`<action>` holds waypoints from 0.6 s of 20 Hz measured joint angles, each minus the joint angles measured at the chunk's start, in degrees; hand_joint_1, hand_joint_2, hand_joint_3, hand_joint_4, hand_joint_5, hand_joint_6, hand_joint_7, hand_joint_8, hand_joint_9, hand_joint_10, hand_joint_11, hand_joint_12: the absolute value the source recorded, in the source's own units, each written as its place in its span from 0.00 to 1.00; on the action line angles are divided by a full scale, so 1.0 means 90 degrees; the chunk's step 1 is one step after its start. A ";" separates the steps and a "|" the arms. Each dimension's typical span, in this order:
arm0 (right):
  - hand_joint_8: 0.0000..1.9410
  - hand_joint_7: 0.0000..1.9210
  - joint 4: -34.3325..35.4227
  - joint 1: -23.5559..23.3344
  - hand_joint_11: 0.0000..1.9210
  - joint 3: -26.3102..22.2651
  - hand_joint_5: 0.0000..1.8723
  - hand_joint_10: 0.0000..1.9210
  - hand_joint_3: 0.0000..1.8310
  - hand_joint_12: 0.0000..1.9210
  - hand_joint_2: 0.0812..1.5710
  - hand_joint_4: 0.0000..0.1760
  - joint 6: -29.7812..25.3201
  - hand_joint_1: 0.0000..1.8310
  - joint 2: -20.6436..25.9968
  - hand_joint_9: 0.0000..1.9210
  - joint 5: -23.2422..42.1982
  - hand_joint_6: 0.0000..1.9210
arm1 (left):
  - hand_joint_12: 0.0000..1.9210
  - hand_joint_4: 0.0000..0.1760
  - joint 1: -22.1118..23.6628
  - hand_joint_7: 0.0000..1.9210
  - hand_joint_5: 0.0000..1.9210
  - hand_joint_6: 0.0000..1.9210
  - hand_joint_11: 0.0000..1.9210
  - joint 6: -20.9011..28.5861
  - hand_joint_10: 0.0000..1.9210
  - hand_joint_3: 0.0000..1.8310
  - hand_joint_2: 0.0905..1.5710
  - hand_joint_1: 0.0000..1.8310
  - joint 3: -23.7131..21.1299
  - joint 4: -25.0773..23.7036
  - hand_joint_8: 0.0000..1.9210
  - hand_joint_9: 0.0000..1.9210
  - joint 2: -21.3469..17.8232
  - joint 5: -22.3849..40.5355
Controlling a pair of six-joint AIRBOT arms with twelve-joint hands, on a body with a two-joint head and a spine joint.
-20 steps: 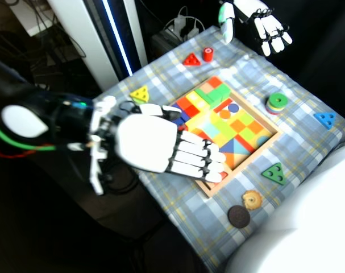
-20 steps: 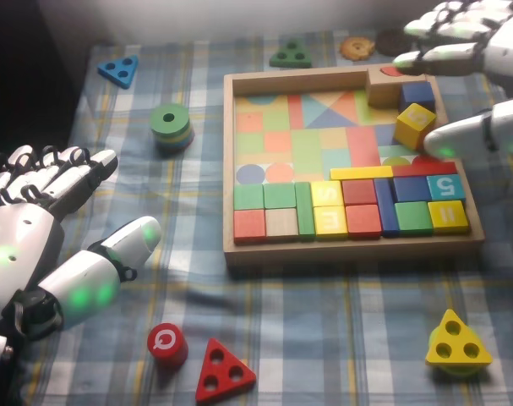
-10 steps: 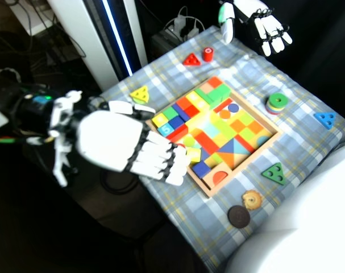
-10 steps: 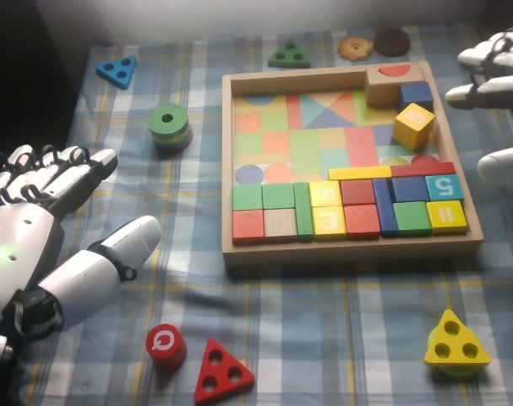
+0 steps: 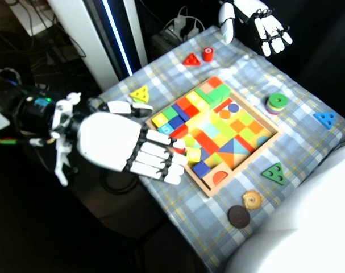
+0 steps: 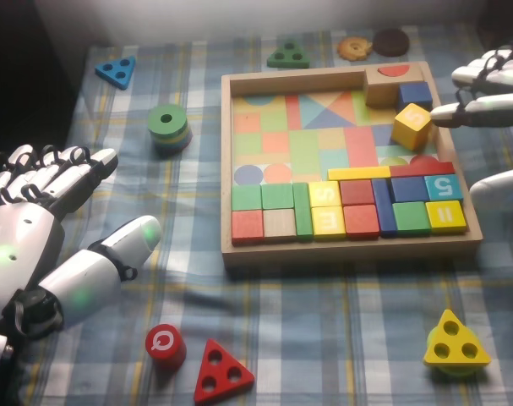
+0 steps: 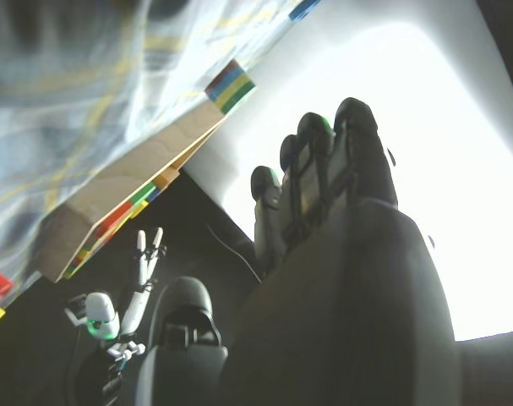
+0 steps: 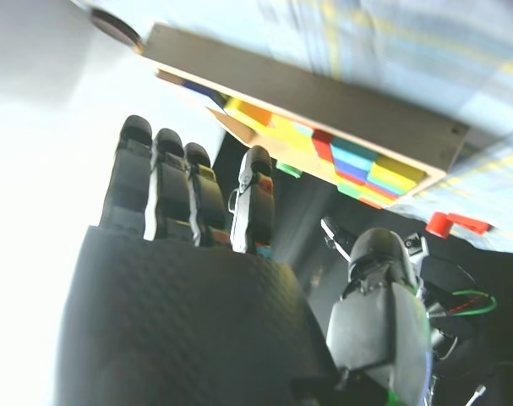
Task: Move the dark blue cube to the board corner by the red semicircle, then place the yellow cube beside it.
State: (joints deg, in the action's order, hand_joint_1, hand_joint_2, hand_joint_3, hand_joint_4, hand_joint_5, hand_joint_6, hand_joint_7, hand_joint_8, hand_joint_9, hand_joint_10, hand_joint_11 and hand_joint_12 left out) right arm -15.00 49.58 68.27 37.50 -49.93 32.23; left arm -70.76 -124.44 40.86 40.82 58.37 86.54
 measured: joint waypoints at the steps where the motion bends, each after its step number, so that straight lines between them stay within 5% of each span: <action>1: 0.00 0.00 -0.0032 0.0000 0.00 0.0017 0.12 0.00 0.00 0.00 0.59 1.00 0.0000 0.00 -0.0039 0.00 0.0007 0.00 | 0.00 0.54 0.0000 0.11 0.16 0.00 0.00 0.0000 0.00 0.00 0.70 0.00 0.0000 0.0007 0.00 0.09 0.0000 -0.0002; 3: 0.00 0.00 -0.0027 0.0002 0.00 0.0022 0.09 0.00 0.00 0.00 0.59 1.00 0.0000 0.00 -0.0049 0.00 0.0010 0.00 | 0.00 0.50 -0.0002 0.11 0.16 0.00 0.00 0.0000 0.00 0.00 0.71 0.00 0.0000 0.0017 0.00 0.08 0.0000 -0.0002; 5: 0.00 0.00 -0.0027 0.0000 0.00 0.0063 0.07 0.00 0.00 0.00 0.59 1.00 0.0000 0.00 -0.0046 0.00 0.0012 0.00 | 0.00 0.57 -0.0007 0.11 0.16 0.00 0.00 0.0000 0.00 0.00 0.70 0.00 0.0000 0.0027 0.00 0.08 0.0000 -0.0012; 12: 0.00 0.00 -0.0019 0.0002 0.00 0.0338 0.06 0.00 0.00 0.00 0.58 1.00 0.0000 0.00 -0.0294 0.00 0.0027 0.00 | 0.00 0.59 -0.0007 0.10 0.15 0.00 0.00 0.0000 0.00 0.00 0.71 0.00 0.0000 0.0022 0.00 0.08 0.0000 -0.0049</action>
State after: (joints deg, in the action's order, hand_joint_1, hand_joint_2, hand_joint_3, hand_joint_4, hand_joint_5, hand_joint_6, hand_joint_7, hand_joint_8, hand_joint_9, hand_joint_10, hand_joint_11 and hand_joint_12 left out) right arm -15.18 49.60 71.31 37.50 -52.58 32.47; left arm -70.83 -124.44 40.86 41.01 58.37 86.11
